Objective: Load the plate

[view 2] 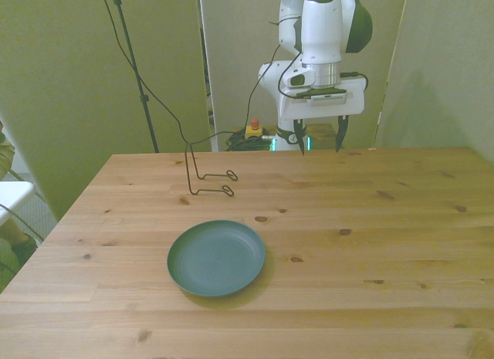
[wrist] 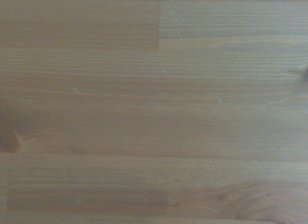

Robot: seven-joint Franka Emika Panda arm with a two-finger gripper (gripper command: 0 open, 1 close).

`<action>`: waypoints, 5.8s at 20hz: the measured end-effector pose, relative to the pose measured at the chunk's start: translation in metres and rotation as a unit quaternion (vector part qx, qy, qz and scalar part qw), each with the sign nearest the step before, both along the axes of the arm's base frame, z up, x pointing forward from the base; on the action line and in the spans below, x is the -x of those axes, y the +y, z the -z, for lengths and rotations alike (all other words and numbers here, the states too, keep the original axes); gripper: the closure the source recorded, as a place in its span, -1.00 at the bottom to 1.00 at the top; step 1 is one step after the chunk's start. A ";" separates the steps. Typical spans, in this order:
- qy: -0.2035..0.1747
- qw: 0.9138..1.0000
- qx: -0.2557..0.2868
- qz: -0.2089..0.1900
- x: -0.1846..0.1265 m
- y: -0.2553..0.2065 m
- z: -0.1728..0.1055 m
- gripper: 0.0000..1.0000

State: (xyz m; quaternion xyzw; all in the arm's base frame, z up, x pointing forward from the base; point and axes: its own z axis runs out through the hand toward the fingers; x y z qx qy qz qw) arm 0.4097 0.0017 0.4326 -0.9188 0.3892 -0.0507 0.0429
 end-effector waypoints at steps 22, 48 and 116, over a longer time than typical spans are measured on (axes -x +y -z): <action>-0.002 0.998 -0.004 0.056 -0.124 -0.177 -0.052 -1.00; 0.023 0.994 -0.052 0.095 -0.235 -0.351 -0.029 -1.00; 0.038 0.997 -0.068 0.013 -0.280 -0.368 0.036 1.00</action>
